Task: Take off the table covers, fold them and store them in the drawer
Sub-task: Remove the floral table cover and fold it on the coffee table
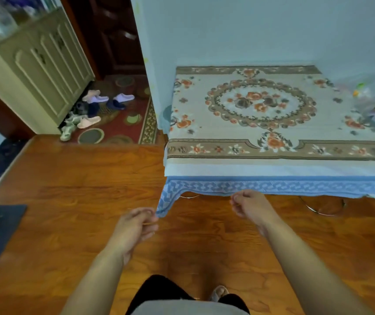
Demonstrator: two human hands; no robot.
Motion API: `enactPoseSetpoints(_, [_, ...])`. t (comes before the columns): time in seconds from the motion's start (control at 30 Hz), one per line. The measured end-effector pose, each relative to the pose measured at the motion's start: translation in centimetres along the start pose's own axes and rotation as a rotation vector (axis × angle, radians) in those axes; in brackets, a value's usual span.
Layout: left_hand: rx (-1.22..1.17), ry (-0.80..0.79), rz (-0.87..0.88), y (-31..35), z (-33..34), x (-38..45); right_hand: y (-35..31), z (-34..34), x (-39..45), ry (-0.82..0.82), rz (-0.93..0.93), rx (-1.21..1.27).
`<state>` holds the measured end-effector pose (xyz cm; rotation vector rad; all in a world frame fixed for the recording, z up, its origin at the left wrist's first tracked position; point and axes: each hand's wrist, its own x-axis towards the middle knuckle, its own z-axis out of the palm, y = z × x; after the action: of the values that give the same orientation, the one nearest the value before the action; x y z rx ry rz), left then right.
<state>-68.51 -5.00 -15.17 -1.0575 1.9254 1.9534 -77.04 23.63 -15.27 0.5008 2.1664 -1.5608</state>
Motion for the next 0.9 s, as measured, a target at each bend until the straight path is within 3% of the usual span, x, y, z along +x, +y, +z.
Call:
enactPoseSetpoints(0.17, [0.0, -0.066, -0.129, 2.0, 1.2, 9.6, -2.3, 2.3, 6.7, -0.012, 0.057, 0.001])
enactPoseSetpoints(0.33, [0.172, -0.171, -0.205, 5.1, 3.0, 20.7, -3.2, 5.1, 11.0, 0.101, 0.179, 0.068])
enactPoseSetpoints(0.47, [0.128, -0.252, -0.3, 7.8, 4.7, 26.8, -4.4, 6.8, 12.7, 0.168, 0.271, 0.118])
enactPoseSetpoints(0.6, [0.06, -0.372, -0.442, 9.2, 5.3, 29.7, -4.3, 8.5, 13.1, 0.226, 0.334, 0.141])
enactPoseSetpoints(0.67, [0.059, -0.377, -0.483, 9.2, 5.2, 30.9, -3.9, 9.1, 13.1, 0.236, 0.366, 0.145])
enactPoseSetpoints(0.8, [-0.173, -0.359, -0.652, 9.3, 5.1, 31.2, -3.7, 8.9, 13.1, 0.269, 0.405, 0.164])
enactPoseSetpoints(0.9, [-0.167, -0.39, -0.68, 8.6, 4.3, 31.3, -3.5, 9.2, 12.9, 0.283, 0.415, 0.188])
